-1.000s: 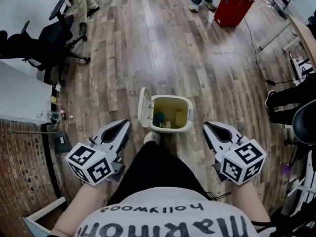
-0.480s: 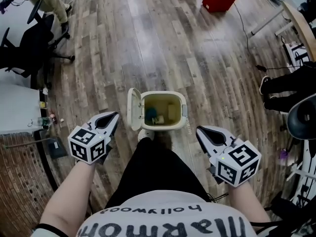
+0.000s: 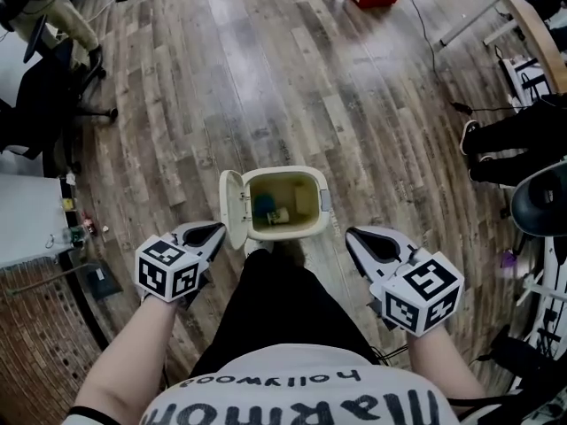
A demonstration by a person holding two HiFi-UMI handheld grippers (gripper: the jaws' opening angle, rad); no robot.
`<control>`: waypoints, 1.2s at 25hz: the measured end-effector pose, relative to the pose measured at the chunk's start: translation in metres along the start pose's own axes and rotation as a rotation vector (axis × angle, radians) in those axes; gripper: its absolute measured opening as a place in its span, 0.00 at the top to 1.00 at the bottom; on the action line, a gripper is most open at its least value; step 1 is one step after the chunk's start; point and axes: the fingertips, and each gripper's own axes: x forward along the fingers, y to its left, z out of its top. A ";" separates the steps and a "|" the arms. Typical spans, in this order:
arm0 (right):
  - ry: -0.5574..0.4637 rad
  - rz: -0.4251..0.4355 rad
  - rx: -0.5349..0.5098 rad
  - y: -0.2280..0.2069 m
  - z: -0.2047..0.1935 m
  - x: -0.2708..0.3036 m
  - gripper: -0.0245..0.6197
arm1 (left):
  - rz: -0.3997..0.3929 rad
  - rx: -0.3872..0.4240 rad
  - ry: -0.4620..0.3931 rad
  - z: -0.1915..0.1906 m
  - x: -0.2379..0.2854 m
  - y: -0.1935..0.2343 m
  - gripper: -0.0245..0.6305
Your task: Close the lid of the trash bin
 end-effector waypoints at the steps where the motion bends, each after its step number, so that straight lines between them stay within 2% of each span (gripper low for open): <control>1: 0.001 0.001 0.003 -0.001 0.002 0.002 0.95 | -0.024 0.001 0.003 0.002 0.004 -0.004 0.95; 8: 0.012 -0.003 0.015 -0.006 0.016 0.018 0.95 | -0.179 0.044 0.057 0.011 0.028 -0.030 0.95; 11: 0.003 -0.011 0.018 -0.009 0.028 0.027 0.95 | -0.214 0.087 0.086 0.014 0.039 -0.039 0.95; 14: -0.021 -0.015 0.017 -0.012 0.037 0.028 0.95 | -0.223 0.068 0.098 0.015 0.048 -0.047 0.95; 19: -0.026 0.026 0.000 -0.036 0.032 0.019 0.95 | -0.174 0.022 0.112 0.019 0.066 -0.058 0.95; 24: 0.033 0.109 -0.023 -0.076 0.010 0.011 0.95 | -0.096 0.010 0.110 0.020 0.089 -0.072 0.95; 30: 0.057 0.119 -0.059 -0.122 -0.002 -0.012 0.95 | -0.006 -0.055 0.069 0.019 0.118 -0.085 0.95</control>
